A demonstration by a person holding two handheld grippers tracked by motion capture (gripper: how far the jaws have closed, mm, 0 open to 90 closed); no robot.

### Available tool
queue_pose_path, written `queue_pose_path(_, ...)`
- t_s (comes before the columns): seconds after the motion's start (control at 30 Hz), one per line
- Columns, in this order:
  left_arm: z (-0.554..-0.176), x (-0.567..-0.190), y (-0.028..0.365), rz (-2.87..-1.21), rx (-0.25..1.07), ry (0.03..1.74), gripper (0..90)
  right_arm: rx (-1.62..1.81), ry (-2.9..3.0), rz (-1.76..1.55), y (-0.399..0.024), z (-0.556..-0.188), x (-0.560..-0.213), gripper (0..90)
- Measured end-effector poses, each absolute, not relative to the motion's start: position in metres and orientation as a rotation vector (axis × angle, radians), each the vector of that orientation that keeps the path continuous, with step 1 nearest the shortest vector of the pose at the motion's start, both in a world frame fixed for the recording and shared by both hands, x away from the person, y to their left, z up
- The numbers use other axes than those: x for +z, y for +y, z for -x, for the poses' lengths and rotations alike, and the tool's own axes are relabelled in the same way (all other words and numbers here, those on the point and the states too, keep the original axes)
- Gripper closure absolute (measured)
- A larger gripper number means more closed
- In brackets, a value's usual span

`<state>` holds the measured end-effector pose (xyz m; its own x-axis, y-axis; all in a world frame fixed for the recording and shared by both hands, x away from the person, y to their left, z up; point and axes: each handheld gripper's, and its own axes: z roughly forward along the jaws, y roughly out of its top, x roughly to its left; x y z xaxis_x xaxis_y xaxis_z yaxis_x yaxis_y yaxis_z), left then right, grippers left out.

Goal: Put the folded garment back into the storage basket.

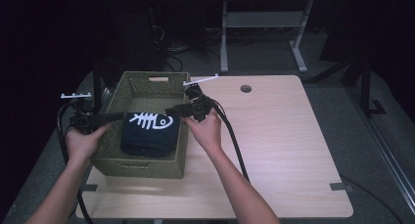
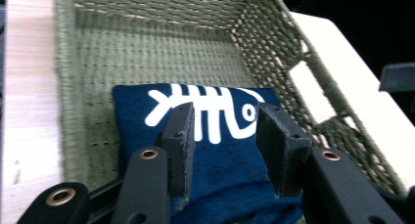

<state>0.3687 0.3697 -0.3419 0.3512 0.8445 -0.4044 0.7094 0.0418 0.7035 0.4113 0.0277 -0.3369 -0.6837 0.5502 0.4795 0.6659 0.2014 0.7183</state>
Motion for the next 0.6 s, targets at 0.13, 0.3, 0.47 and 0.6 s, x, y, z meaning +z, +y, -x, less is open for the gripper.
queue_pose_path(0.13,-0.365,-0.339,0.363,-1.688,0.183,1.379,57.3,-1.512,-2.323,1.17,0.019,-0.412,-0.334,53.4)
queue_pose_path(0.3,-0.36,-0.333,0.346,-1.663,0.199,1.353,50.4,-1.539,-2.295,1.147,0.001,-0.408,-0.333,51.7)
queue_pose_path(0.47,-0.358,-0.332,0.334,-1.682,0.184,1.317,46.1,-1.569,-2.244,1.159,-0.022,-0.406,-0.337,48.4)
queue_pose_path(0.6,-0.357,-0.329,0.323,-1.681,0.173,1.296,42.3,-1.569,-2.235,1.165,-0.037,-0.405,-0.34,45.6)
